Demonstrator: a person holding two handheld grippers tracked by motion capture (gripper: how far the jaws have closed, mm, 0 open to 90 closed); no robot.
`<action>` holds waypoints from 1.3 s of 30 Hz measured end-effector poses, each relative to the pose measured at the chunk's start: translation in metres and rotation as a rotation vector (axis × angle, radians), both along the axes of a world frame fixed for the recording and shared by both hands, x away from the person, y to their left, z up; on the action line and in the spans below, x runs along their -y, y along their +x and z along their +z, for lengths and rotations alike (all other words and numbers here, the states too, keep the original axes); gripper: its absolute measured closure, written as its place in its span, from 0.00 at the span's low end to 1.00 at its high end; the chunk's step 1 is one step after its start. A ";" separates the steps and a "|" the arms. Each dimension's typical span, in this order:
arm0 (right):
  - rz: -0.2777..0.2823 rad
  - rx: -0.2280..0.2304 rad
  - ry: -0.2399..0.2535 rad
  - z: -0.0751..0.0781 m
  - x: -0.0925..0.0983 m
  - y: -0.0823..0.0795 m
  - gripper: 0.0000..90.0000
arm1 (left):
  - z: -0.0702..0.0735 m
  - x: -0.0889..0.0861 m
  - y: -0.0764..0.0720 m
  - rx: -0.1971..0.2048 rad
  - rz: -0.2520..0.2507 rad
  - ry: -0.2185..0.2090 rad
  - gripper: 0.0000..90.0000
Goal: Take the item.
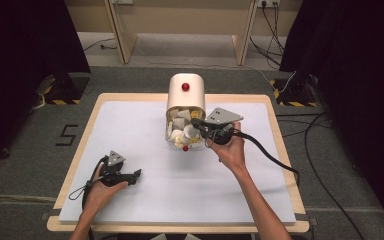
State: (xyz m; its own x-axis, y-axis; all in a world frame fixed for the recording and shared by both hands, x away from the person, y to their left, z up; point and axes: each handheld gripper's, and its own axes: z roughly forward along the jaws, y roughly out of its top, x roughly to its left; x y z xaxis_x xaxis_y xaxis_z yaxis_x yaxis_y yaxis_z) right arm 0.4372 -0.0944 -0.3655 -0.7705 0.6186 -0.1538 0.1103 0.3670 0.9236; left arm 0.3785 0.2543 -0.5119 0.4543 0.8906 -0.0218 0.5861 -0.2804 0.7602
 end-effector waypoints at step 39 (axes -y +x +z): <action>-0.072 0.097 0.170 0.042 0.053 -0.014 0.99 | 0.000 0.000 0.000 0.000 0.000 -0.002 0.19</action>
State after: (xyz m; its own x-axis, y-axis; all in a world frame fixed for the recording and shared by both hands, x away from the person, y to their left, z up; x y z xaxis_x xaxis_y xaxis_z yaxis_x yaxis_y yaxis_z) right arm 0.4227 -0.1477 -0.3239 -0.7101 0.6949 -0.1134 0.0384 0.1990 0.9792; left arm 0.3785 0.2543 -0.5119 0.4543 0.8905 -0.0234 0.5860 -0.2790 0.7608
